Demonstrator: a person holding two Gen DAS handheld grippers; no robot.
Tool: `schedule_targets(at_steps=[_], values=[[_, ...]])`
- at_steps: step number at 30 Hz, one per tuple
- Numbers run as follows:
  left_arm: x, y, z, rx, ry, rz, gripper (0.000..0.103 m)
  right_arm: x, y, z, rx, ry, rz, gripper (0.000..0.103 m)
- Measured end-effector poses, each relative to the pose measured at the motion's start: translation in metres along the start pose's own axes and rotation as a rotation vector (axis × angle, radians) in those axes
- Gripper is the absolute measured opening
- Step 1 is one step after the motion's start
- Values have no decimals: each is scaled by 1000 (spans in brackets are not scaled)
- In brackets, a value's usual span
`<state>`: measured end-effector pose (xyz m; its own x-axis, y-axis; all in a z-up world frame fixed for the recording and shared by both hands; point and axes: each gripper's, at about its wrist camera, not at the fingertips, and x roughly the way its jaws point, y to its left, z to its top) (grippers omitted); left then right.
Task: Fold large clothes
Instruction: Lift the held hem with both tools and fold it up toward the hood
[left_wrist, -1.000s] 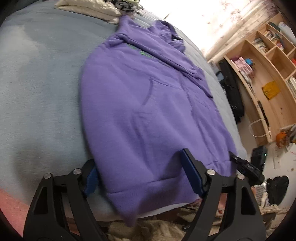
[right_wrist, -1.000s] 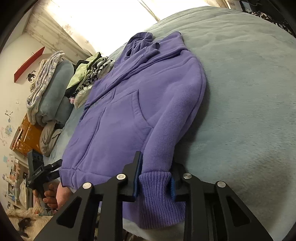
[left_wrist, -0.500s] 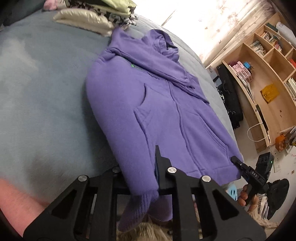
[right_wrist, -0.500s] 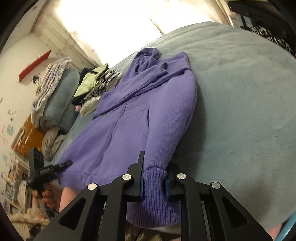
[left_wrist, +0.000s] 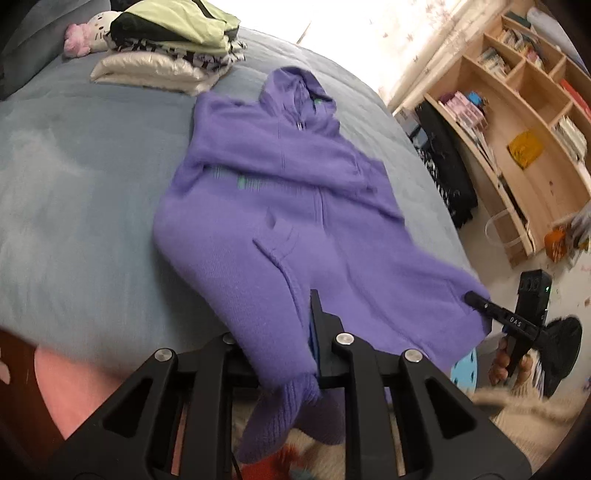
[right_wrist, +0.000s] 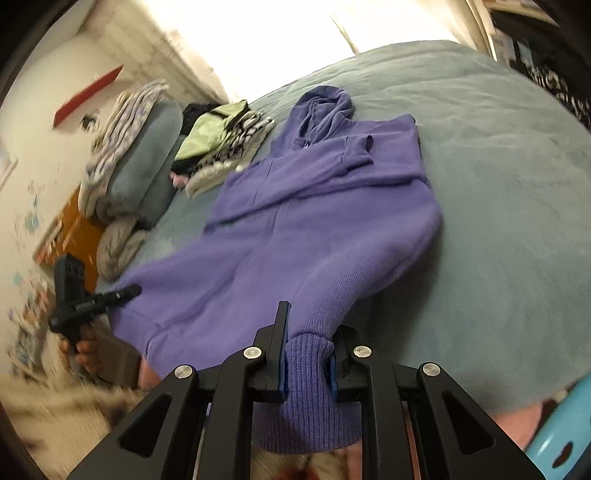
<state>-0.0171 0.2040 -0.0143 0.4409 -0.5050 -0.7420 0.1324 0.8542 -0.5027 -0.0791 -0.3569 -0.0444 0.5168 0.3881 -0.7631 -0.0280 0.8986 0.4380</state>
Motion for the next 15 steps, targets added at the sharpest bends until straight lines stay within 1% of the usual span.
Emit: schedule_targets(at_steps=[4,5,6,7,8,9,10,11,12,13,14,15], values=[[27,6,75,-37,-32,-14,19,30,-4,87,111,-29,18,17],[39,9,102,-46,-36,-33,19,40,-7,113,136,-38,19,18],[49,12,124,-63,-44,-37,22,48,-11,136,161,-50,17,22],[57,10,138,-77,-48,-40,24,58,-17,159,194,-63,16,26],[71,14,166,-96,-50,-57,25,70,-24,185,230,-78,13,34],[81,15,183,-110,-59,-58,27,84,-31,211,257,-91,7,41],[93,20,204,-143,-67,-56,32,96,-35,229,275,-103,-2,43],[106,24,221,-169,-66,-64,35,108,-40,247,281,-110,-18,50],[119,29,236,-194,-60,-75,41,120,-44,263,283,-118,-37,59],[133,34,248,-221,-47,-81,46,129,-47,275,283,-135,-62,64],[145,36,254,-236,-37,-80,48,137,-51,285,281,-148,-79,72],[160,44,263,-263,-14,-76,52,146,-56,294,284,-155,-75,77]])
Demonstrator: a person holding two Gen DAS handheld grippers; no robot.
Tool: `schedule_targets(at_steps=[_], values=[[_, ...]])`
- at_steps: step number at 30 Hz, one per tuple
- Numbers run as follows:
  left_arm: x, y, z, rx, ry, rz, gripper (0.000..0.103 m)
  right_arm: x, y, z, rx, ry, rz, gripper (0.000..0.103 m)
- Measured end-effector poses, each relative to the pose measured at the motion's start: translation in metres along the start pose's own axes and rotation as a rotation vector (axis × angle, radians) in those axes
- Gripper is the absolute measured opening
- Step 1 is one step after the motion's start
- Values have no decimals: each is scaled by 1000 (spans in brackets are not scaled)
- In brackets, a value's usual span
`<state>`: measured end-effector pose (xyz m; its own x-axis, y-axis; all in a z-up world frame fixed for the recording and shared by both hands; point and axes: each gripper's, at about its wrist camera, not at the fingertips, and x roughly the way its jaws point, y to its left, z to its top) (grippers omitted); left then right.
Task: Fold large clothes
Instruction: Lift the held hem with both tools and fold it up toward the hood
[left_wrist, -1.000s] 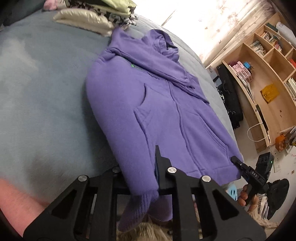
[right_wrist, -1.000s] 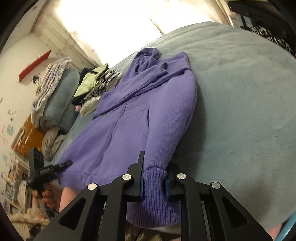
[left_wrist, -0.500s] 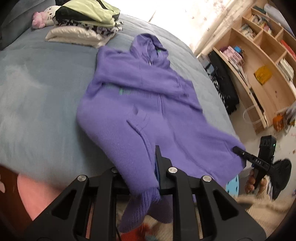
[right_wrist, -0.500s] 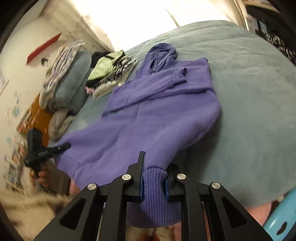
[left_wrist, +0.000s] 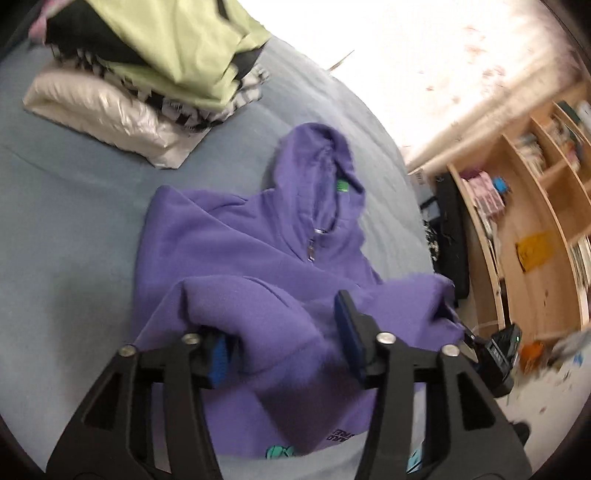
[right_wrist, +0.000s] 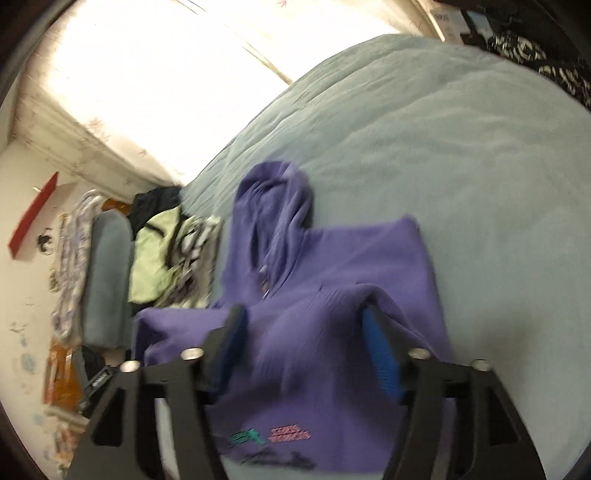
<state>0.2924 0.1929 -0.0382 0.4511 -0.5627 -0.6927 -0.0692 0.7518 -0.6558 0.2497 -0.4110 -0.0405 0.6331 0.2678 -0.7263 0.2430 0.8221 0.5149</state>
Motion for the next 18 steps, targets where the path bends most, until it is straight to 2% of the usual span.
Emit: schedule_targets(at_steps=[2,5,7,8,11,15,18], values=[[24,13,16,-43,40,13,55,20,-9,13,13,15,-2,78],[29,35,29,-80,-24,67,63,43,-25,17,51,48,-9,78],[30,48,37,-101,-49,57,73,59,-33,17,40,63,-37,78],[30,53,42,-104,-55,60,74,66,-34,19,24,67,-54,78],[38,57,49,-24,-45,151,74,87,-35,26,-29,70,-107,78],[56,48,44,171,-30,298,74,115,-36,31,-76,84,-141,78],[58,37,35,307,-42,372,74,136,-26,38,-125,95,-161,78]])
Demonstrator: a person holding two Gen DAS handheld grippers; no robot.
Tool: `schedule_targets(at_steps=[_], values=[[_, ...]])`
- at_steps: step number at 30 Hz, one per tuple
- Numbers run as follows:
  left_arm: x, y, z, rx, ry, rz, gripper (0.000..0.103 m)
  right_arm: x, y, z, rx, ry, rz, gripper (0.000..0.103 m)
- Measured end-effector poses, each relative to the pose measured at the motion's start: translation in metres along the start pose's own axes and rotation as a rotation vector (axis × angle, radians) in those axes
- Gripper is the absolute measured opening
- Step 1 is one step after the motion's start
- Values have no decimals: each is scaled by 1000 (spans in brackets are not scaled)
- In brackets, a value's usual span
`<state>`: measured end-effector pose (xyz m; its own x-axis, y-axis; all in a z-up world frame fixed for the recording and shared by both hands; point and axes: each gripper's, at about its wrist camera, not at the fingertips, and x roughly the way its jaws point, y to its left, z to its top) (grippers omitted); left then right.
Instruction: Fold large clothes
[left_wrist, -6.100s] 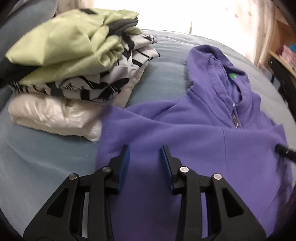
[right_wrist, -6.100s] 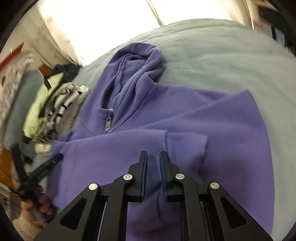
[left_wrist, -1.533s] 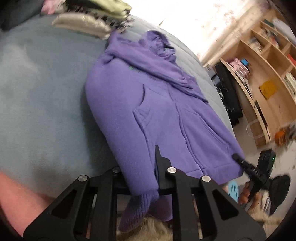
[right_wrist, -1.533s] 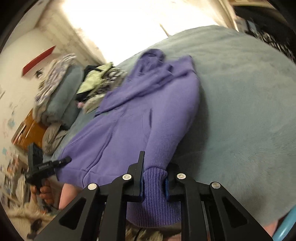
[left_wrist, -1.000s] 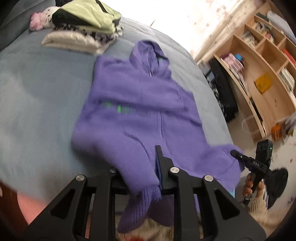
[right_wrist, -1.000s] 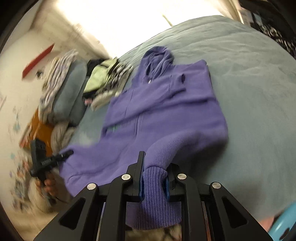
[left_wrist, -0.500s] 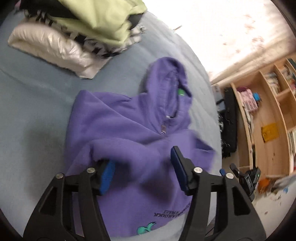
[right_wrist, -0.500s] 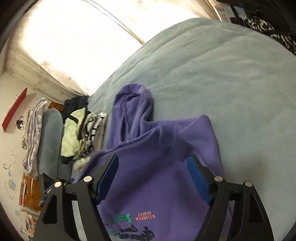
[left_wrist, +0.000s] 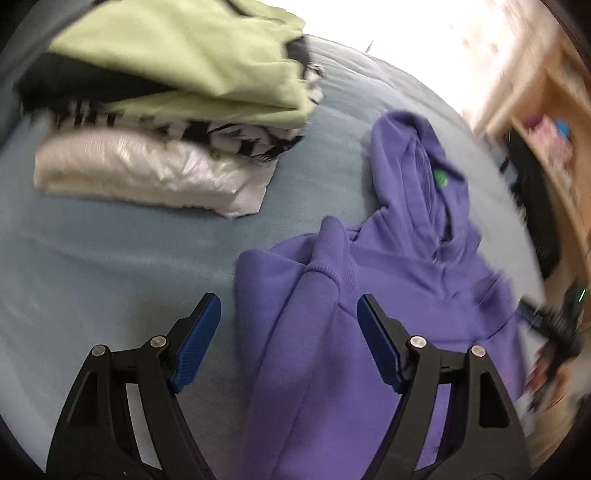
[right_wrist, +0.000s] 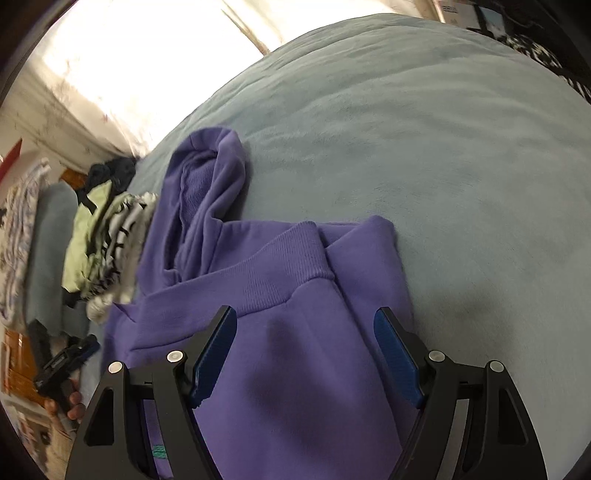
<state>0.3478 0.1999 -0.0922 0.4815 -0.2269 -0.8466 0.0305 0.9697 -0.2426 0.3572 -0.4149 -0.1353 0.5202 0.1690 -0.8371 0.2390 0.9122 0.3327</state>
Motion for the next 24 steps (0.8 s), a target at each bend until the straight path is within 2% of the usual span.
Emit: schedule_targets(at_steps=[4,6,9,11,14,17,19,20,21,22,23,24], values=[[-9,-30,-10,184,-56,122,74,17,15,-6,-102,-21,-40,78],[-12,-50,-19,303,-95,191,74,9,13,-38,-167,-48,-57,78],[-14,-78,-33,442,-134,247,74,-2,23,-51,-259,-91,-84,78],[-8,-94,-40,495,-145,259,74,-7,23,-55,-292,-90,-91,78],[14,-109,-40,512,-104,253,74,2,23,-56,-302,-68,-94,78],[40,-110,-38,482,-57,249,73,16,23,-57,-315,-57,-122,76],[51,-105,-36,451,-55,243,73,25,22,-59,-324,-54,-133,73],[55,-101,-34,420,-53,228,73,29,22,-61,-330,-58,-136,67],[57,-97,-33,396,-53,212,73,31,22,-63,-334,-61,-143,53],[58,-94,-32,384,-57,202,64,34,21,-64,-335,-61,-154,44],[60,-89,-31,366,-58,196,54,34,20,-65,-333,-66,-173,26],[61,-85,-30,352,-56,204,30,33,18,-65,-325,-73,-192,12]])
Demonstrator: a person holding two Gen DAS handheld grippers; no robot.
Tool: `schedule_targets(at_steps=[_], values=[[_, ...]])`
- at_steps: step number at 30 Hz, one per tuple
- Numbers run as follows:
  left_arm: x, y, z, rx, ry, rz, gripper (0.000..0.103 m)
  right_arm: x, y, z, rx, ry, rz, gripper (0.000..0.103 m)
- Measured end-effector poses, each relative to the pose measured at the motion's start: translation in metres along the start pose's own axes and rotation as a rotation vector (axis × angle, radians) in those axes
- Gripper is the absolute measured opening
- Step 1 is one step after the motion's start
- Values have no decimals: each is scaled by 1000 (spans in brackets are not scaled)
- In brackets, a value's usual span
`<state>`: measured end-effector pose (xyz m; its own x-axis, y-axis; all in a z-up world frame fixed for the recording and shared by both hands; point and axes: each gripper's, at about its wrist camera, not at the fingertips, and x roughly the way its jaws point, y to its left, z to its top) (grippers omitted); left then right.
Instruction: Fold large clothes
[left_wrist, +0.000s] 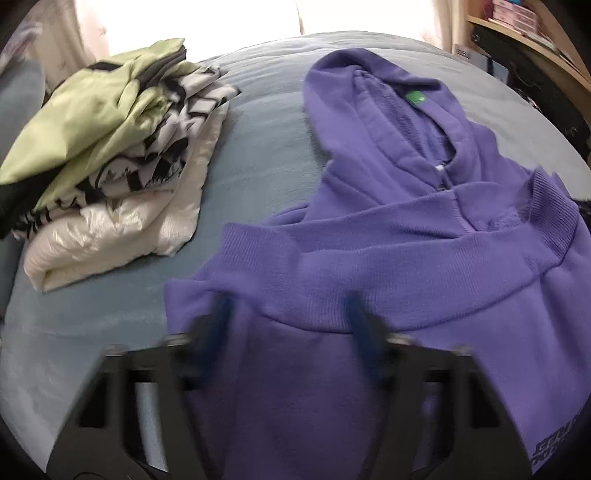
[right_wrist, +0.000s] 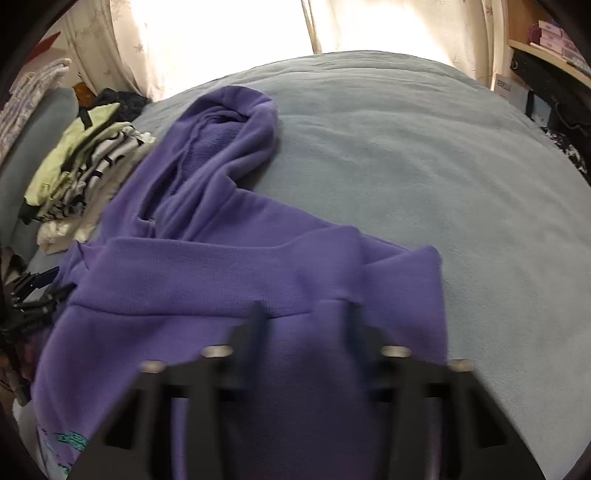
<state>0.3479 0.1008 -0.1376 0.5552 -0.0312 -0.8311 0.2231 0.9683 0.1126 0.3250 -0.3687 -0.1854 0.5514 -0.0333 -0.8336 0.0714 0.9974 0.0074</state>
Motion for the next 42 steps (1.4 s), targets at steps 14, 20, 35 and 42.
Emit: schedule_targets(at_steps=[14,20,35,42], values=[[-29,66,14,-240,-106,-17,10,-53,-27,11,127,-190,-18,8],[26,70,0,-318,-48,-29,16,12,-47,-3,218,-54,-20,8],[-43,47,5,-225,-181,71,27,-56,-8,11,159,-122,57,36],[-30,0,-5,-198,-136,11,26,-28,90,-1,-7,-54,204,36]])
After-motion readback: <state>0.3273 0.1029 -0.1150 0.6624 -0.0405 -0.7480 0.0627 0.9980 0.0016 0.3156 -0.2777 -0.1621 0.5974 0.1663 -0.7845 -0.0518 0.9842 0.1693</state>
